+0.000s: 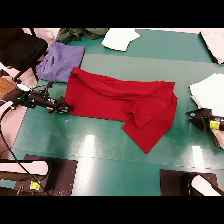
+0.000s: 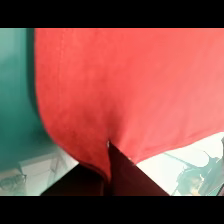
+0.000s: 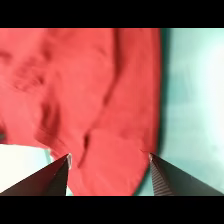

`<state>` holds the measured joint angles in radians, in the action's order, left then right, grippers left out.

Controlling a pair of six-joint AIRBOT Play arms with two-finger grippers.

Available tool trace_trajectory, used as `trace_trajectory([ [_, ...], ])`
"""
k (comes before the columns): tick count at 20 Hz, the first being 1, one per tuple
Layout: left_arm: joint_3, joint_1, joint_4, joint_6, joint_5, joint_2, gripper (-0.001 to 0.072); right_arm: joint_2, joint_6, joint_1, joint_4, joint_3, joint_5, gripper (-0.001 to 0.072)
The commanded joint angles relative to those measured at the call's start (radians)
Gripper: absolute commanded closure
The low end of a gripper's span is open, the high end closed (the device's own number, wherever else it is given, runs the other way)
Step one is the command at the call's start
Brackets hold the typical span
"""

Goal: Fold the shirts.

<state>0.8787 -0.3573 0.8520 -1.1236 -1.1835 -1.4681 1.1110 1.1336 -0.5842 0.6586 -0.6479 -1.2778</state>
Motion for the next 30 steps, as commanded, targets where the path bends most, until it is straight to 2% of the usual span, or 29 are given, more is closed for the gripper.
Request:
trace_trajectory([
  [1,0.002,0.000,-0.015,-0.001,-0.031,0.006,0.0676,0.084,0.024,0.064,0.031,0.030,0.070,0.0138],
  [4,0.003,0.000,-0.016,-0.001,-0.033,0.008,0.0676,0.201,-0.038,0.141,-0.013,0.031,0.082,0.0138],
  [11,0.023,0.000,-0.016,0.000,-0.039,0.019,0.0676,0.250,-0.019,0.238,-0.013,0.031,0.241,0.0150],
  [12,0.025,0.000,-0.016,-0.001,-0.039,0.019,0.0676,0.250,-0.016,0.257,-0.013,0.030,0.254,0.0211],
  [14,0.029,0.000,-0.020,-0.001,-0.039,0.019,0.0675,0.250,-0.016,0.294,-0.013,0.030,0.266,0.0442],
  [15,0.032,0.000,-0.023,-0.001,-0.039,0.019,0.0676,0.250,-0.016,0.307,-0.013,0.031,0.273,0.0521],
  [17,0.031,0.000,-0.024,-0.001,-0.039,0.019,0.0676,0.250,-0.016,0.317,-0.014,0.030,0.295,0.0653],
  [18,0.031,0.000,-0.024,-0.001,-0.039,0.019,0.0676,0.250,-0.017,0.317,-0.018,0.030,0.299,0.0694],
  [22,0.046,0.000,-0.091,0.017,-0.096,0.020,0.0676,0.163,-0.046,0.275,-0.073,0.030,0.257,0.0695],
  [25,0.111,0.000,-0.253,0.057,-0.182,0.105,0.0677,-0.086,-0.041,0.200,-0.092,0.030,0.207,0.0695],
  [30,0.305,0.000,-0.347,0.045,-0.210,0.355,0.0678,-0.493,0.030,0.098,-0.091,-0.059,0.145,0.0696],
])
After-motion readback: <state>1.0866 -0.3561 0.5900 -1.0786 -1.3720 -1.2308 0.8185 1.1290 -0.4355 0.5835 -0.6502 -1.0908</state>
